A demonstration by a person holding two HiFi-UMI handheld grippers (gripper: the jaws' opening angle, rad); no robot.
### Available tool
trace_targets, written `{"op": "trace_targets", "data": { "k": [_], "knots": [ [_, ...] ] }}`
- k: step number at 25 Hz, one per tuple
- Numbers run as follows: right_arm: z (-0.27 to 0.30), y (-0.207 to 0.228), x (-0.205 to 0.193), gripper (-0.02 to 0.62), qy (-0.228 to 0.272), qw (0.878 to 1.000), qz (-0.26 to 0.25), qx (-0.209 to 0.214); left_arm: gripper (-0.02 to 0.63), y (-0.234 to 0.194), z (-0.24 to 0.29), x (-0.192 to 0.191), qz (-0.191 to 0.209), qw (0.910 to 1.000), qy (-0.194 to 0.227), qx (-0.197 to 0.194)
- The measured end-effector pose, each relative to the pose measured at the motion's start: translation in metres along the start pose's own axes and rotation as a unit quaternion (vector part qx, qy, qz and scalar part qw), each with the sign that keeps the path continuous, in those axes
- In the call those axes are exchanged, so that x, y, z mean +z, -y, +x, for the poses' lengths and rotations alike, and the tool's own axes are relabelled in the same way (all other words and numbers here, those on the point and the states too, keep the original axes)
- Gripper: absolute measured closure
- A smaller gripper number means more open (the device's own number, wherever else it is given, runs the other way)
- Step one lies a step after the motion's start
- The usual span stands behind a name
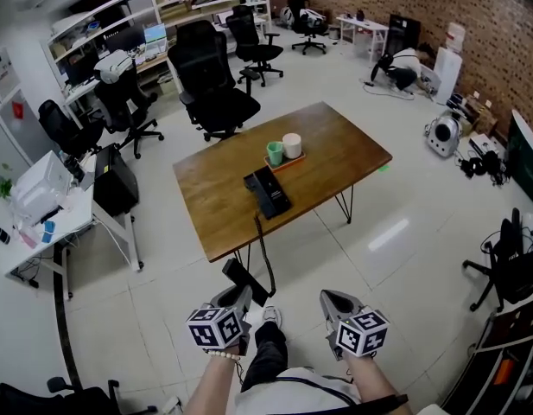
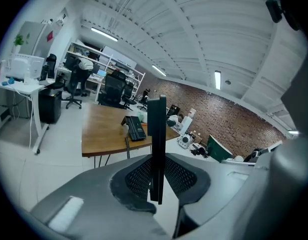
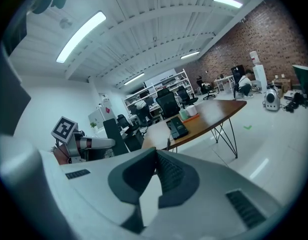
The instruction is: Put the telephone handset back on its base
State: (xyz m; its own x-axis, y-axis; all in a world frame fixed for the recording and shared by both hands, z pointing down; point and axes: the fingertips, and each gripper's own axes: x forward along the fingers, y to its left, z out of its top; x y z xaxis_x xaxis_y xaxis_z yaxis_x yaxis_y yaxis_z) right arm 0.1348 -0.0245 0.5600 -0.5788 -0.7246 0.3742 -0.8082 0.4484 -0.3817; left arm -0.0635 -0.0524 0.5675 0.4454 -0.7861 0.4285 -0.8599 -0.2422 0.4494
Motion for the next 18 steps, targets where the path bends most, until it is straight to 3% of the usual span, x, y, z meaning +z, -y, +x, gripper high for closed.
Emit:
{"op": "trace_targets", "data": {
  "k": [11,15,18],
  "knots": [
    [0.091,0.029,0.064,0.594,-0.001,1.000,0.009,-0.021,0.534,-0.045,0.091,0.039,0.028,0.9982,-0.052,0.013],
    [0.120,0.036,0.079,0.594,0.001,1.000,0.015,-0.027,0.534,-0.054,0.122,0.052,0.011,0.9973,-0.065,-0.032],
    [0.141,0.038,0.086,0.594,-0.003,0.999,0.019,-0.031,0.534,-0.058,0.146,0.062,-0.034,0.9924,-0.070,-0.095]
  ]
}}
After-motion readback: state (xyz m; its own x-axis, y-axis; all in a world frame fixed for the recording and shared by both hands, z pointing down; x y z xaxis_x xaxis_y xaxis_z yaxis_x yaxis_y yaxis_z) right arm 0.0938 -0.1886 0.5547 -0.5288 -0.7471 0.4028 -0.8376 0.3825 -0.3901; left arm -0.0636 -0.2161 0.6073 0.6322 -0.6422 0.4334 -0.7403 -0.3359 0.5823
